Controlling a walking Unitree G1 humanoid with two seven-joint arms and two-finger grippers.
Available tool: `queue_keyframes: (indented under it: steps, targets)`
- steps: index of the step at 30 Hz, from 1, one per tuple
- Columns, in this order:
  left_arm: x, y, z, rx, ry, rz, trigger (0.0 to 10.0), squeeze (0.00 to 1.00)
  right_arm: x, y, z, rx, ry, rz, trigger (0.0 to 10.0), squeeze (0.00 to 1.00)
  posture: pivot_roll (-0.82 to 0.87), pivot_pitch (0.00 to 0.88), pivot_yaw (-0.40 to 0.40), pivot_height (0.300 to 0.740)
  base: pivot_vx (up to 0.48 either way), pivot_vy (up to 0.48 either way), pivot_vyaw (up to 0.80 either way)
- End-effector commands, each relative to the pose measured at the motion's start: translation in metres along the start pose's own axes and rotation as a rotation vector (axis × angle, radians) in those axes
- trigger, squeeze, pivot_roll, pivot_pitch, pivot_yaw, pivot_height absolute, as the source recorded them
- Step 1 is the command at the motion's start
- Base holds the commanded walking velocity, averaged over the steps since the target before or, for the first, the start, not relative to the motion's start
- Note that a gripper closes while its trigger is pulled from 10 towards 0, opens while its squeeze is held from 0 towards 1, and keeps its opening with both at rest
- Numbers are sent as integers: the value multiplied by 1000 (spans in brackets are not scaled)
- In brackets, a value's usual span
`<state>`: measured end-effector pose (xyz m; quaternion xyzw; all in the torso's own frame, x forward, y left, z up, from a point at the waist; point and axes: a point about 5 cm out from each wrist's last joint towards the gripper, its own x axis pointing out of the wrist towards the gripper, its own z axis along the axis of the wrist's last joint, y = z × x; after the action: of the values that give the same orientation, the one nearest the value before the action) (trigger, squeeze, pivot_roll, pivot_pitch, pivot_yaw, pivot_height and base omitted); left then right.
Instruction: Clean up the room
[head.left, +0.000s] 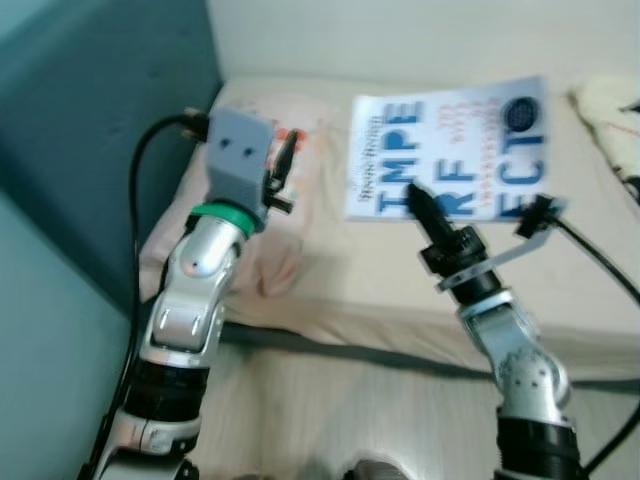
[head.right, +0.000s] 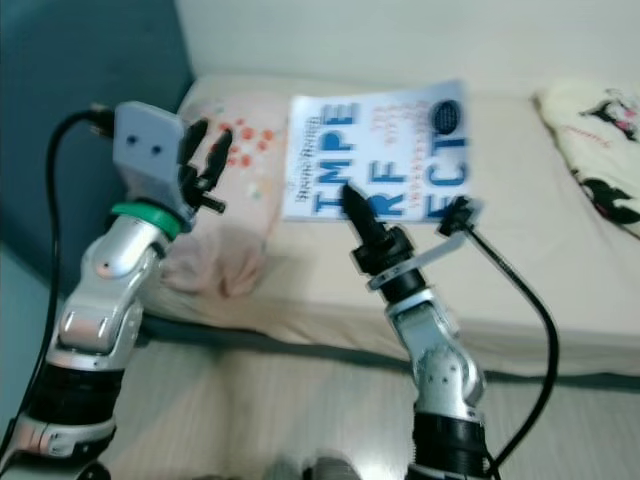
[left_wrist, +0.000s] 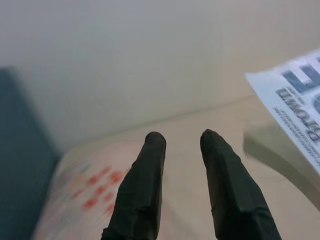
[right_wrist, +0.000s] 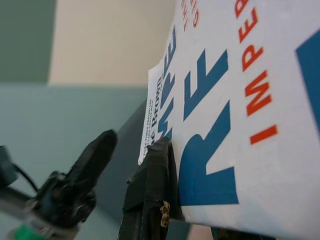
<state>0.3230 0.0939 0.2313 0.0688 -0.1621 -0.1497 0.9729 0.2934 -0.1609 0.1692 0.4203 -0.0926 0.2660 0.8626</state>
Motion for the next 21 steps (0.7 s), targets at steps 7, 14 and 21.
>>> queue_keyframes:
  steps: [7, 14, 21]
  targets:
    - [1, -6, 4, -2, -18, -26, 10000, 0, 0, 1, 8, -16, -37, 5, 10000, 0, -63, 0, 49, 716, 480, 0, -91]
    - [0, -7, 3, -10, -15, -33, 10000, 0, 1, 1, 7, -16, -34, 8, 10000, 0, -64, 0, 49, 716, 135, 0, 0]
    - [-1, -8, 2, -8, -10, -42, 10000, 0, 0, 1, 4, -22, -17, 11, 10000, 0, -64, 0, 50, 716, 0, 0, 0]
